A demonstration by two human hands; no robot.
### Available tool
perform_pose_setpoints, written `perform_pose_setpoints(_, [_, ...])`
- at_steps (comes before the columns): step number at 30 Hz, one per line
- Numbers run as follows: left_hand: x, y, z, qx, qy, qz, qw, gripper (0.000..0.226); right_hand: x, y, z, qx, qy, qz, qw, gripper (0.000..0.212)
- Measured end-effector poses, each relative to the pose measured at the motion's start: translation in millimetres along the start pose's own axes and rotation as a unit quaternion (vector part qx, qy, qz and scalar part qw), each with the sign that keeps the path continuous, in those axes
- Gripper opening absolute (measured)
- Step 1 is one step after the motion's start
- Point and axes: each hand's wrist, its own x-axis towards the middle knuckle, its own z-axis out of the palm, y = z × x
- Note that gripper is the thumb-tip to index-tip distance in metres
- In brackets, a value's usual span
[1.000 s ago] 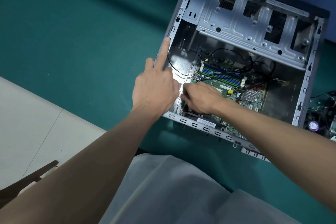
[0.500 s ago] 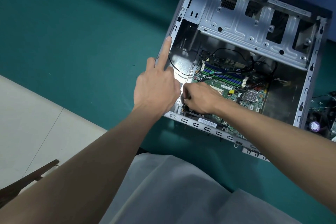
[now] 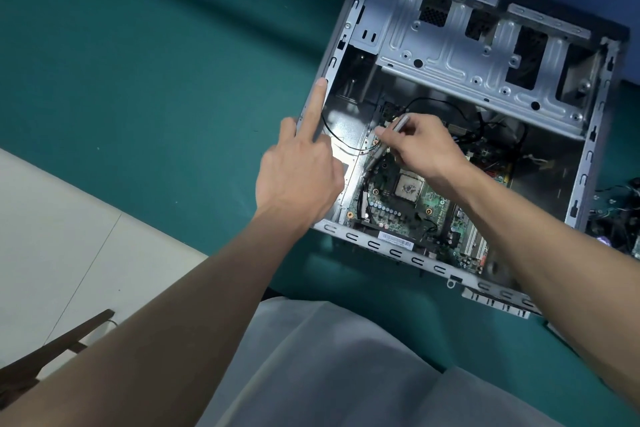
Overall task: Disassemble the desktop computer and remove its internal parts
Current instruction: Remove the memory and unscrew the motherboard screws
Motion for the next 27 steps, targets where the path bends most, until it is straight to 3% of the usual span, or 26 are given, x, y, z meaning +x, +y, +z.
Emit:
perform_pose_setpoints(2, [-0.1, 0.2, 0.3, 0.003, 0.002, 0.0, 1.0, 0.028, -1.0, 1.4, -2.1, -0.05, -0.015, -0.018, 0.998, 0.025])
perform_pose_setpoints(4, [-0.9, 0.1, 0.2, 0.002, 0.003, 0.0, 1.0, 0.028, -1.9, 4.3, 2.3, -0.171, -0.034, -0.082, 0.981, 0.027])
perform_pose_setpoints(7, [-1.1, -0.5, -0.6, 0.002, 0.0, -0.001, 1.0, 0.026, -0.6, 8.7, 19.9, -0.315, -0.061, -0.176, 0.931, 0.019])
perform_pose_setpoints(12, [-1.2, 0.2, -0.8, 0.005, -0.007, -0.007, 1.0, 0.026, -2.2, 9.7, 50.1, -0.49, -0.117, -0.223, 0.835, 0.016])
perform_pose_setpoints(14, [-1.3, 0.8, -0.8, 0.002, -0.006, -0.008, 1.0, 0.026, -2.7, 6.3, 53.9, -0.52, -0.121, -0.228, 0.814, 0.017])
perform_pose_setpoints(22, [-1.4, 0.0, -1.1, -0.006, 0.006, -0.006, 1.0, 0.024, -3.6, -9.3, 65.5, -0.593, -0.141, -0.159, 0.776, 0.006])
perform_pose_setpoints(27, [-2.1, -0.1, 0.5, -0.006, 0.013, -0.004, 1.0, 0.024, -2.6, -4.1, 67.2, -0.58, -0.139, -0.155, 0.787, 0.029])
